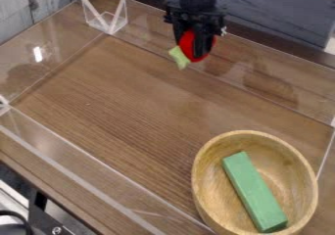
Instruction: Move the red object to the right side of the table
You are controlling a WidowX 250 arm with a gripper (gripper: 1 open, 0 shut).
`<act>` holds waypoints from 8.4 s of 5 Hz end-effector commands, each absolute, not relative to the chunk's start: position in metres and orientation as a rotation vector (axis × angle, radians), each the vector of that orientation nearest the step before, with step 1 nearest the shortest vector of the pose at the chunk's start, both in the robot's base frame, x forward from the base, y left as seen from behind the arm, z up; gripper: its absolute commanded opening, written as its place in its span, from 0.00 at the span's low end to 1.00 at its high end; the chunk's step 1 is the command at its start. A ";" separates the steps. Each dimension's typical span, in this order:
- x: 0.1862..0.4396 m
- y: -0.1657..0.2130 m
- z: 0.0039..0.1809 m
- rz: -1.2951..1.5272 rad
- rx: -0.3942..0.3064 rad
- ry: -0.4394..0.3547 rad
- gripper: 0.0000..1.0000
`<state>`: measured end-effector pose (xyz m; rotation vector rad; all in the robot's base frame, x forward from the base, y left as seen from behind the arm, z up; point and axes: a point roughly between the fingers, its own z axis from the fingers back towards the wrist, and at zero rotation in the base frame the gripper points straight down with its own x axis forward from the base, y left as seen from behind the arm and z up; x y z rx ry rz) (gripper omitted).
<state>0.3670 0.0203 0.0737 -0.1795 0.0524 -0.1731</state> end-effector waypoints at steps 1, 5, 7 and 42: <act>0.371 0.004 0.100 -0.183 -0.160 -0.039 0.00; 0.375 -0.025 0.095 -0.278 -0.159 0.002 0.00; 0.371 -0.041 0.064 -0.221 -0.161 0.027 0.00; 0.373 0.021 0.107 -0.199 -0.065 -0.311 0.00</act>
